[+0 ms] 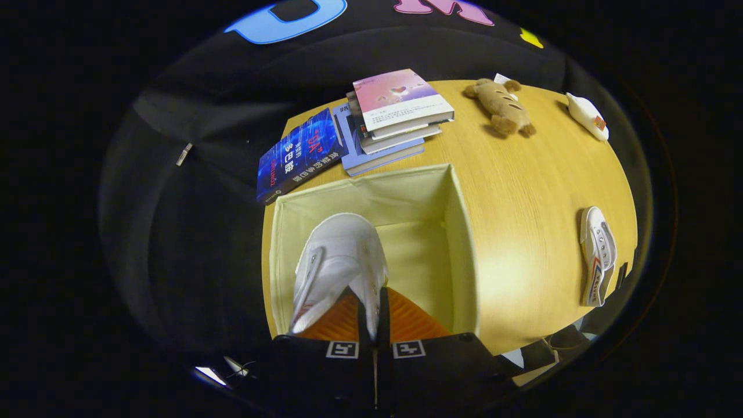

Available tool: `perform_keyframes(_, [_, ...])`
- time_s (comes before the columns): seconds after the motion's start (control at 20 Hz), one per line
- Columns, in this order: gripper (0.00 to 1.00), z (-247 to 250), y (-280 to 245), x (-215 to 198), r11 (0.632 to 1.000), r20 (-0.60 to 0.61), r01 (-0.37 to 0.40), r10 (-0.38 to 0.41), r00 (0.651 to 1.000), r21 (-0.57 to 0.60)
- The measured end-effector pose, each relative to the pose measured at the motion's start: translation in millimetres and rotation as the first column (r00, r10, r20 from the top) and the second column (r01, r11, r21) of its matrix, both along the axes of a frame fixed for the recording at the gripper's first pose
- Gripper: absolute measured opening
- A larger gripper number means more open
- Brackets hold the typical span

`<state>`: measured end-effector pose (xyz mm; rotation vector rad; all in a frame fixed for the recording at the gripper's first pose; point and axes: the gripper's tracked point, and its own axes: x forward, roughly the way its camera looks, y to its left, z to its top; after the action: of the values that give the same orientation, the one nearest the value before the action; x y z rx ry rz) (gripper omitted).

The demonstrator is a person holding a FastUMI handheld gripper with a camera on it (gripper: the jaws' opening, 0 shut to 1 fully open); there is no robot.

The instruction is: Open the storage box then place both shoes into the box .Put the left shoe in first, then the right shoe, with the right side of both shoes facing outward in a uniform manner.

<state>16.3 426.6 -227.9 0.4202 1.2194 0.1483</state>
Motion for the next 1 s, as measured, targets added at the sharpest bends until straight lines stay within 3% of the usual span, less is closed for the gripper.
perform_keyframes(0.2, [0.08, -14.5, 13.5, 6.2, 1.0, 0.008, -0.007, 0.007, 1.0, 0.005])
perform_keyframes(0.3, [0.16, -9.8, 38.7, 2.4, 0.991, -0.031, -0.024, 0.028, 0.999, 0.134])
perform_keyframes(0.45, [0.85, 5.2, 50.0, -0.6, 0.976, -0.002, -0.054, 0.056, 0.998, 0.21])
perform_keyframes(0.55, [0.98, 20.3, 48.4, -4.0, 0.971, 0.061, -0.12, 0.109, 0.992, 0.208])
perform_keyframes(0.8, [0.99, 65.2, 9.0, -26.4, 0.946, 0.2, -0.237, 0.194, 0.961, 0.221])
perform_keyframes(1.0, [0.99, 95.8, -78.8, -42.8, 0.955, 0.314, -0.236, 0.171, 0.934, 0.18])
